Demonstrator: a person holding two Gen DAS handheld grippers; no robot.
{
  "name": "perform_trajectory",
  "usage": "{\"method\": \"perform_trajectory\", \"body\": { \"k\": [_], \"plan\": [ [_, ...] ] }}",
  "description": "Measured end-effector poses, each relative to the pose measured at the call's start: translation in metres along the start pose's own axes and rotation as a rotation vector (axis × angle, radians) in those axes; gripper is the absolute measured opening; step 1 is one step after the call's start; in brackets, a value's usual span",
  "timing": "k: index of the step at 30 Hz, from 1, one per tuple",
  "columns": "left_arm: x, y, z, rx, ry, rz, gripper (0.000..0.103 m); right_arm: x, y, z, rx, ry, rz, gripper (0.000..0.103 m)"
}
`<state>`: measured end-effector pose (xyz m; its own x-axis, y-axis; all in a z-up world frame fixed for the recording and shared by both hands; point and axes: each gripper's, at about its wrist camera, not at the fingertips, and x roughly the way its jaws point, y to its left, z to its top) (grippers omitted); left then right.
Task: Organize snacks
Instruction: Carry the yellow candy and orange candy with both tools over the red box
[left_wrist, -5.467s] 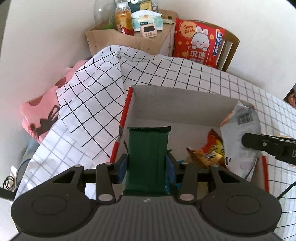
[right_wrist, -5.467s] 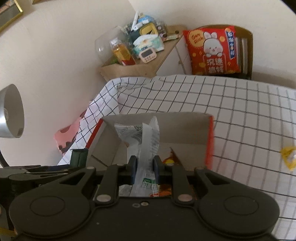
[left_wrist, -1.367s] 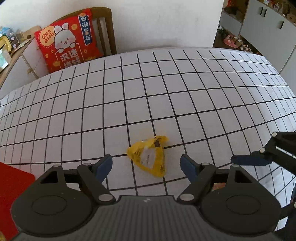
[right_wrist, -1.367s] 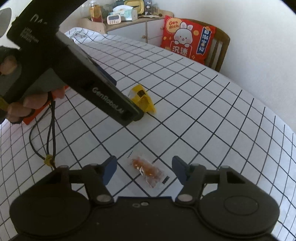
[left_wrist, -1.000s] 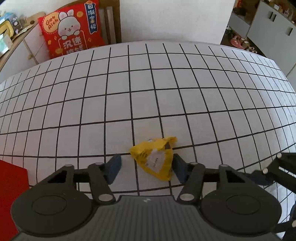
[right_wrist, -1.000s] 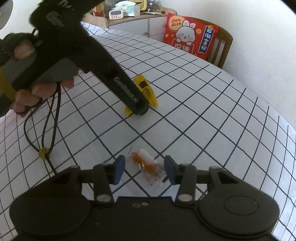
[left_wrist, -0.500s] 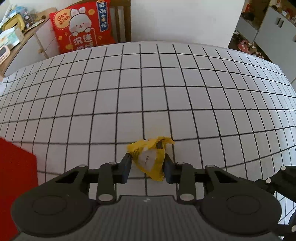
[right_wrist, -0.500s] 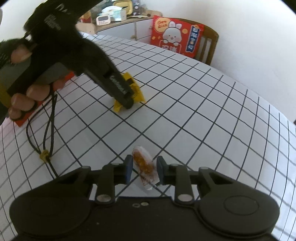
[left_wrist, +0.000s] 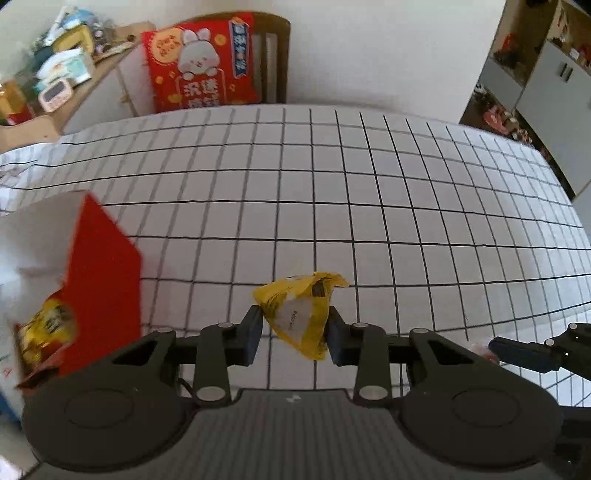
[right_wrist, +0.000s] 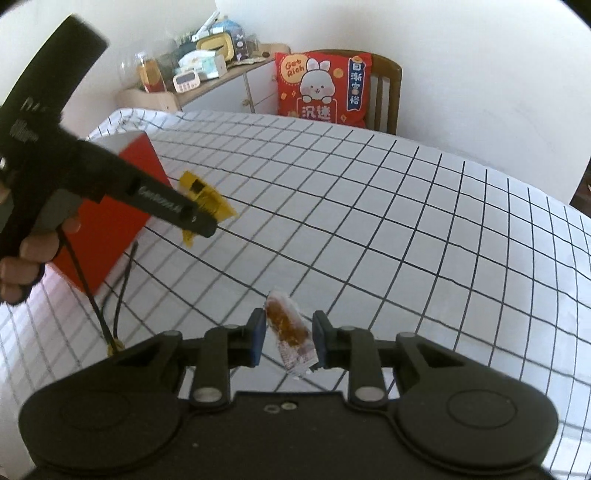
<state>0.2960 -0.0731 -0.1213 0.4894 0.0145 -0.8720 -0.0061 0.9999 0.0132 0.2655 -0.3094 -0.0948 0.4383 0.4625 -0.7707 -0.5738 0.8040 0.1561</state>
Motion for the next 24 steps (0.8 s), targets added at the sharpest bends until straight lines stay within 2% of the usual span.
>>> {"method": "perform_trajectory", "body": {
  "k": [12,24],
  "plan": [
    [-0.082,0.033,-0.04,-0.096,-0.071,0.008,0.035,-0.054,0.042,0.004,-0.026,-0.087,0.053,0.026],
    [-0.139,0.087,-0.07,-0.174,-0.109,0.057,0.035,-0.069,0.099,0.025,-0.043,-0.132,0.13,0.026]
  ]
}}
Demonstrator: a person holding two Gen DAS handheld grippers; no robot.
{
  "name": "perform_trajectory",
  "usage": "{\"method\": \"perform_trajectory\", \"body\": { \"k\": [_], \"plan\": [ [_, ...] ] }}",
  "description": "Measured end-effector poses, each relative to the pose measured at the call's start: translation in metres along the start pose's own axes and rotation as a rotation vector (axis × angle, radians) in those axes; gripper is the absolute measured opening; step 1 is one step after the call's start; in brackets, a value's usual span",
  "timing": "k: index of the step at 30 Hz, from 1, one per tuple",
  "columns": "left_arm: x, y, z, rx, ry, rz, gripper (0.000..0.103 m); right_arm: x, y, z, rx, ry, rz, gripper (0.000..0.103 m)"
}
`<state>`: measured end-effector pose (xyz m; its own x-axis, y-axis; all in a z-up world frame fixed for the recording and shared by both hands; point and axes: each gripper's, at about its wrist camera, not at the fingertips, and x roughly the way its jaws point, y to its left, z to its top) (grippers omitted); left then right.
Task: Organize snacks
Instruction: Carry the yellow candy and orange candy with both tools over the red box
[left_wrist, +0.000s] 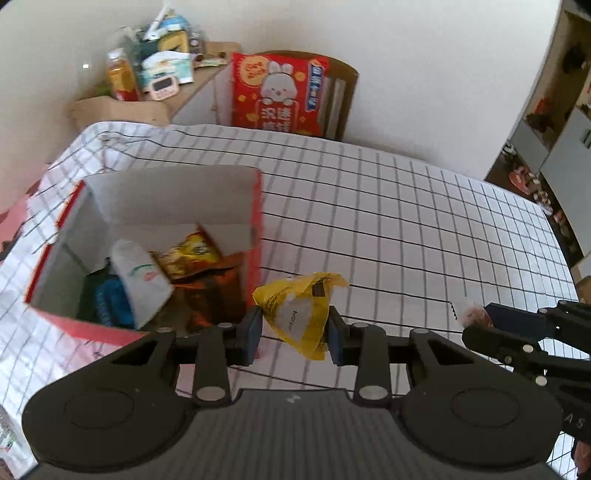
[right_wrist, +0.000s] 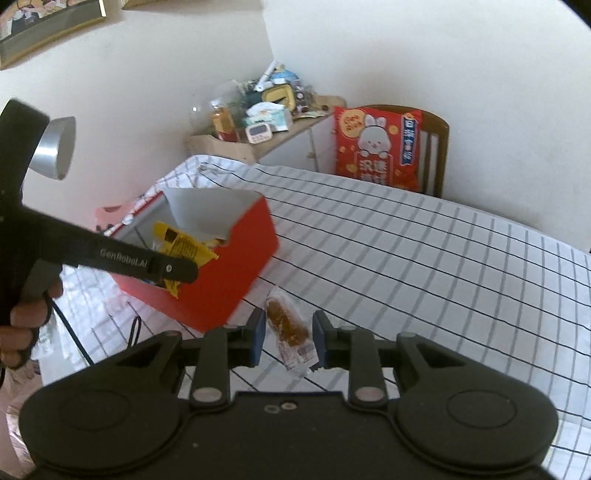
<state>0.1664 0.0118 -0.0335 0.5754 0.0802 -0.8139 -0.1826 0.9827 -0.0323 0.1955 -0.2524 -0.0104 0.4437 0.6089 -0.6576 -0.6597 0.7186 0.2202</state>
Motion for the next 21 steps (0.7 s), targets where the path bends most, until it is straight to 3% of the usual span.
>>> {"method": "perform_trajectory", "body": {
  "k": [11,21],
  "plan": [
    [-0.02,0.083,0.002,-0.141,-0.043,0.079,0.035,0.036,0.063,0.027,0.037,-0.032,0.034,0.026],
    [-0.001,0.156,0.01,-0.229,-0.02,0.161,0.035,0.095,0.108,0.055,0.043,-0.01,0.007,0.027]
  ]
}}
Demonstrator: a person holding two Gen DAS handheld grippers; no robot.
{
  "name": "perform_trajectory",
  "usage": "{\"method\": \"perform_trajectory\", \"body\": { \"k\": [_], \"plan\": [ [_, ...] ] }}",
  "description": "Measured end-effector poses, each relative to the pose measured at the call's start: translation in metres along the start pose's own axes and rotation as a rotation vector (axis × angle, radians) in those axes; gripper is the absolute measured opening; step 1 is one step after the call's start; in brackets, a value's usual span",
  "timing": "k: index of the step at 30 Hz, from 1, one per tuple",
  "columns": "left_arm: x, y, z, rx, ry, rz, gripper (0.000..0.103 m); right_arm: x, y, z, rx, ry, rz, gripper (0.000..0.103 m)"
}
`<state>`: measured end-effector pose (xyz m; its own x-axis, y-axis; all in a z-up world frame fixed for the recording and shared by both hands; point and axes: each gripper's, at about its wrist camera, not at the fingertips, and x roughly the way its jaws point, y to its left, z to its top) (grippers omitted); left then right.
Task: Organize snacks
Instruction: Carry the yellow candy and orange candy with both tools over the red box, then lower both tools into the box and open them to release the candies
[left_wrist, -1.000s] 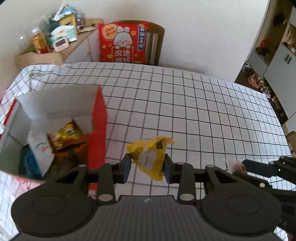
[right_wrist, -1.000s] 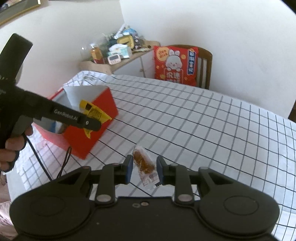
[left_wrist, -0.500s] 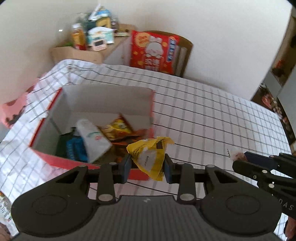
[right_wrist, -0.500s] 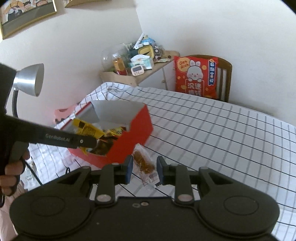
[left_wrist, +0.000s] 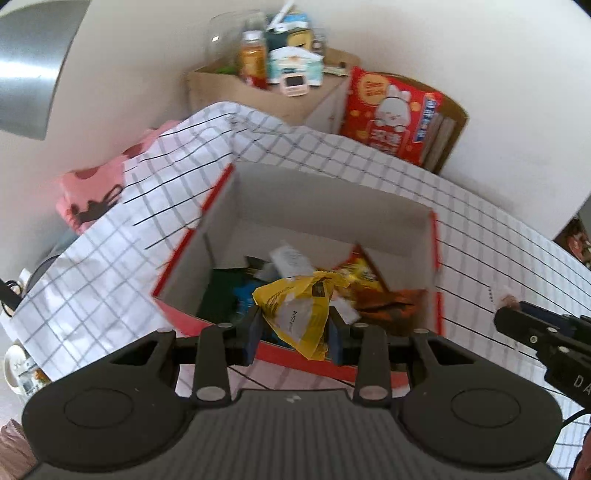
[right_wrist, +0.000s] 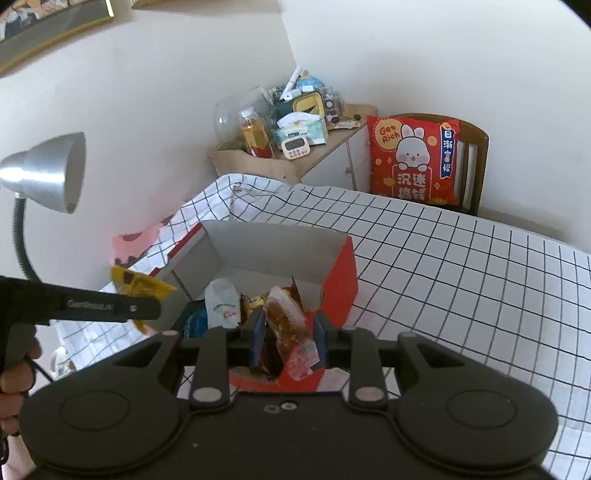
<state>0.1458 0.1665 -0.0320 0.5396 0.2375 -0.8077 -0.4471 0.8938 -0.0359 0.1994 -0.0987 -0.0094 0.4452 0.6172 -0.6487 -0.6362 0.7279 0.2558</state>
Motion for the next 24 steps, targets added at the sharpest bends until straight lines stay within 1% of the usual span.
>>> {"method": "perform_trajectory", "body": {
  "k": [4,8,12,16,20,24],
  "plan": [
    [0.016,0.018,0.008,-0.007,0.026,0.023,0.035,0.023,0.009,0.006,0.003,0.019,-0.016,0.027],
    [0.033,0.026,0.016,0.022,0.036,0.07,0.035,0.046,0.018,0.012,-0.008,0.039,-0.032,0.027],
    [0.055,0.035,0.026,0.026,0.075,0.092,0.035,0.07,0.025,0.017,-0.012,0.061,-0.037,0.027],
    [0.075,0.036,0.034,0.053,0.101,0.103,0.035,0.091,0.03,0.018,-0.031,0.081,-0.048,0.027],
    [0.096,0.035,0.041,0.073,0.144,0.11,0.035,0.111,0.032,0.018,-0.041,0.109,-0.069,0.027],
    [0.115,0.03,0.041,0.109,0.176,0.126,0.035,0.127,0.031,0.015,-0.05,0.132,-0.085,0.027]
  ]
}}
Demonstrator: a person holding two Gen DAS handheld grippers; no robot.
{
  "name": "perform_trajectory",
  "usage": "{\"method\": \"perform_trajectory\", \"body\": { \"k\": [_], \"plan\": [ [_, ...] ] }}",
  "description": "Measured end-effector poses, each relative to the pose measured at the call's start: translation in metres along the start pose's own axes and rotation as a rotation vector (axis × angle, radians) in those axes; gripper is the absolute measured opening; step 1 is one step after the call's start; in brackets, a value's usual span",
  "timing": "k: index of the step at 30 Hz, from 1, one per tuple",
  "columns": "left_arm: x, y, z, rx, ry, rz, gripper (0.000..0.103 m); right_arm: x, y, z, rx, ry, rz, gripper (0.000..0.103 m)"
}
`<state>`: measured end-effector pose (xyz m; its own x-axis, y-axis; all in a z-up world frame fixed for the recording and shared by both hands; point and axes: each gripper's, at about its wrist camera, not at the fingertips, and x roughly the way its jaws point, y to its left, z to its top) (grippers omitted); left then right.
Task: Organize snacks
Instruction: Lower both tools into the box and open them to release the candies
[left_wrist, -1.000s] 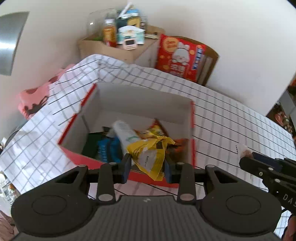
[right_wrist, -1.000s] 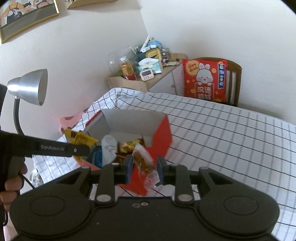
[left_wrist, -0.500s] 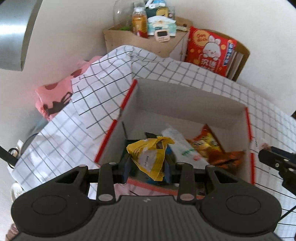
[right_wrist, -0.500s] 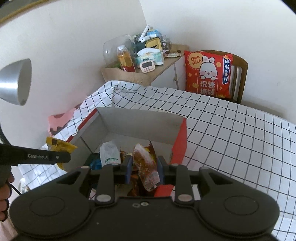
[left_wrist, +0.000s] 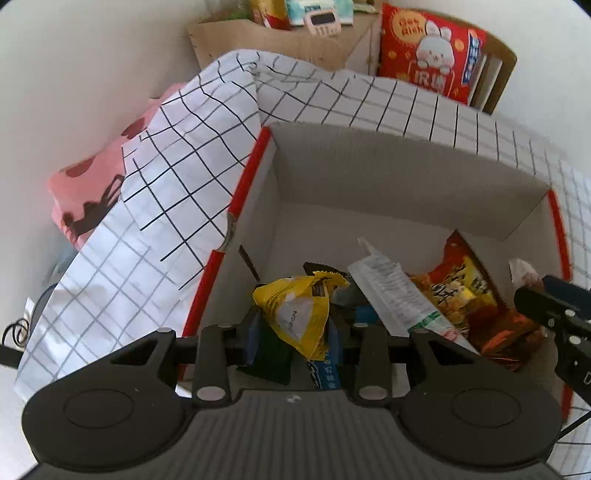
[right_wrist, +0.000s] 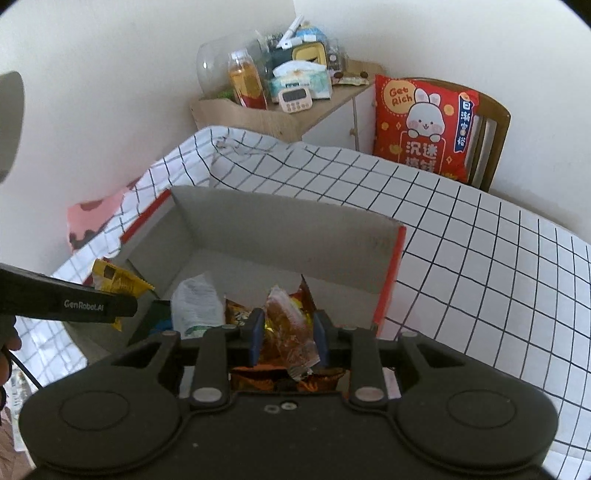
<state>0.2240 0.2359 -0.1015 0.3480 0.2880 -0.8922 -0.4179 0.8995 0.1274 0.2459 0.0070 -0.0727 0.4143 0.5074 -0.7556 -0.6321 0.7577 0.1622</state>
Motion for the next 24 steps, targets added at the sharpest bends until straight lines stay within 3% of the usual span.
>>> {"method": "perform_trajectory", "body": {
  "k": [7,17,24],
  "plan": [
    [0.025,-0.009,-0.001,0.015,0.067,-0.023,0.036,0.02,0.005,-0.003,-0.038,0.046,-0.01,0.027],
    [0.02,-0.013,-0.006,0.034,0.031,-0.03,0.037,0.026,0.008,-0.006,-0.056,0.066,-0.011,0.035],
    [0.004,-0.008,-0.013,0.012,-0.018,-0.056,0.05,0.011,0.007,-0.008,-0.037,0.047,0.009,0.051]
  ]
}}
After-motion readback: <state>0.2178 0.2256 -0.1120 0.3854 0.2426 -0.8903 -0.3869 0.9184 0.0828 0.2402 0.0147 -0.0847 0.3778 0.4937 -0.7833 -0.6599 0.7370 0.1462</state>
